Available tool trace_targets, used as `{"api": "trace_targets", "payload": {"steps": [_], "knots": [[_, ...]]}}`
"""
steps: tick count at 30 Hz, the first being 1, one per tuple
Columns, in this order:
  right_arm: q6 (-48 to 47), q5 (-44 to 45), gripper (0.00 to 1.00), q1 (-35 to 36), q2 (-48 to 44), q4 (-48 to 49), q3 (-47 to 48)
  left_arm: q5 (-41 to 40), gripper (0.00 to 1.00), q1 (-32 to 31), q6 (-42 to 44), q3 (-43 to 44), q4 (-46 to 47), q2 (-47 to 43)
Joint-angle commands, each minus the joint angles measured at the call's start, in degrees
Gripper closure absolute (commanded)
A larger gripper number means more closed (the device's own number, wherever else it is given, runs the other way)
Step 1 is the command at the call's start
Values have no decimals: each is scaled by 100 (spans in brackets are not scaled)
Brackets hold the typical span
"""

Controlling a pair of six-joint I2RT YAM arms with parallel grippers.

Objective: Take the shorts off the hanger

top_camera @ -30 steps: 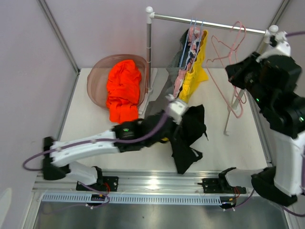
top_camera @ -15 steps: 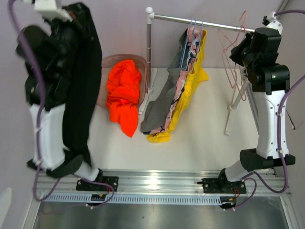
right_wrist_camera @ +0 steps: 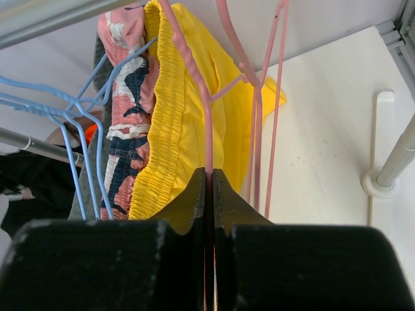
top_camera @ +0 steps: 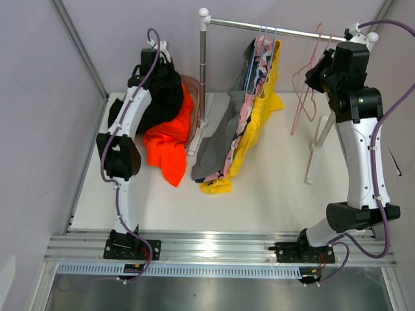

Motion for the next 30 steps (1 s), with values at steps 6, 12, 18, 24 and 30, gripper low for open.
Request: {"api": "trace_targets", "payload": {"steps": [6,12,18,24,30], "knots": [[-63,-81,100,-21,-282,320,-224,-22,31,-8,-265,-1055,457,-1237],[-55,-82,100,-21,-317,311,-365,-268,6,-35,-160,-2089,543,-2264],[-11,76,8,-21,-501,162,-506,-374,1,-105,-107,-2874,615,-3423],[-151,629,1,-21,-870,-164,-471,-330,1,-140,-134,-3776,368,-4836],[77,517,0,-4,-1415,-50,-462,-321,1,-175,-54,-5937,667,-6640]]}}
